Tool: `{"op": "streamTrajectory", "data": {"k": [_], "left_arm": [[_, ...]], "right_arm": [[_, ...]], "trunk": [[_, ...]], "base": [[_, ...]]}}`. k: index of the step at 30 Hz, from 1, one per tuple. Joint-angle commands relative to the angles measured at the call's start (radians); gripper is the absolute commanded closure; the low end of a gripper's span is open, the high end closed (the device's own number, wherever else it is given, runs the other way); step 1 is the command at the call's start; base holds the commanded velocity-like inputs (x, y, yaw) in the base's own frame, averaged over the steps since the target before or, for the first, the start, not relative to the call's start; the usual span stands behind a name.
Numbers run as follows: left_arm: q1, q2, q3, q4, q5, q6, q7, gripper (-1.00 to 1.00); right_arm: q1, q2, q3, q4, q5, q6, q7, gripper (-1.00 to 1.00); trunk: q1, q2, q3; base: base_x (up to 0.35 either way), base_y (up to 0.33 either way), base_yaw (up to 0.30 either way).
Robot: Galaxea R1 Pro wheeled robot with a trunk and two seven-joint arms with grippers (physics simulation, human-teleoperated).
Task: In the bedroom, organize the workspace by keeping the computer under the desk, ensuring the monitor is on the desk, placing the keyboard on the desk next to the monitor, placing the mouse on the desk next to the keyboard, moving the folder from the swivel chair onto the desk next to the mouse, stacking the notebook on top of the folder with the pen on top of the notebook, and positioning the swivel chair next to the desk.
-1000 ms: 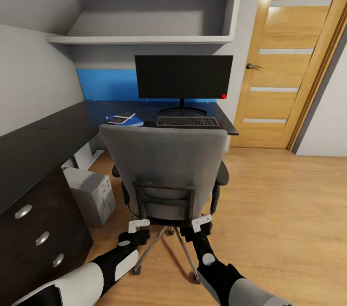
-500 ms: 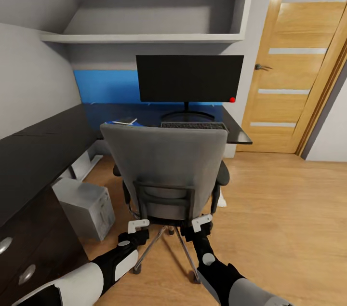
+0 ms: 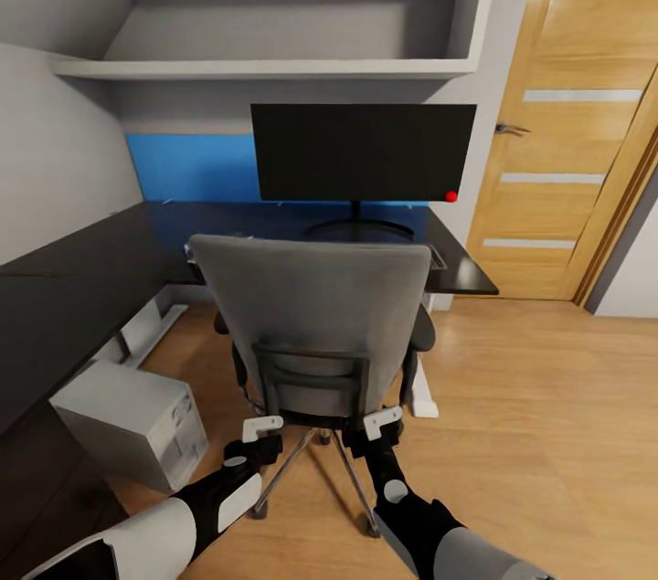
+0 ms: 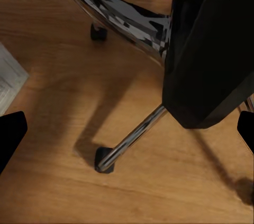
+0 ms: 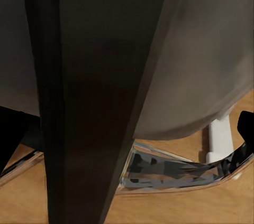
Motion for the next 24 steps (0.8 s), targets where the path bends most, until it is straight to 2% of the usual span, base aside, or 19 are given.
{"op": "streamTrajectory", "data": {"k": [1,8,11,24], "left_arm": [[-0.001,0.001,-0.004,-0.001,0.002,-0.006,0.006,-1.00],[-0.001,0.001,-0.004,0.000,0.002,-0.006,0.006,-1.00],[-0.001,0.001,-0.004,0.000,0.002,-0.005,0.006,-1.00],[-0.001,0.001,-0.004,-0.001,0.003,-0.004,0.006,-1.00]], "right_arm": [[-0.002,0.000,0.007,0.001,-0.011,-0.006,-0.007,-1.00],[-0.002,0.000,0.007,0.001,-0.011,-0.006,-0.007,-1.00],[-0.002,0.000,0.007,0.002,-0.011,-0.006,-0.007,-1.00],[-0.002,0.000,0.006,0.002,-0.011,-0.006,-0.007,-1.00]], "trunk": [[0.000,0.000,-0.001],[0.000,0.000,-0.001],[0.000,0.000,-0.001],[0.000,0.000,-0.001]], "base": [[0.329,0.000,0.000],[0.329,0.000,0.000],[0.153,0.000,0.000],[-0.294,0.000,0.000]]}}
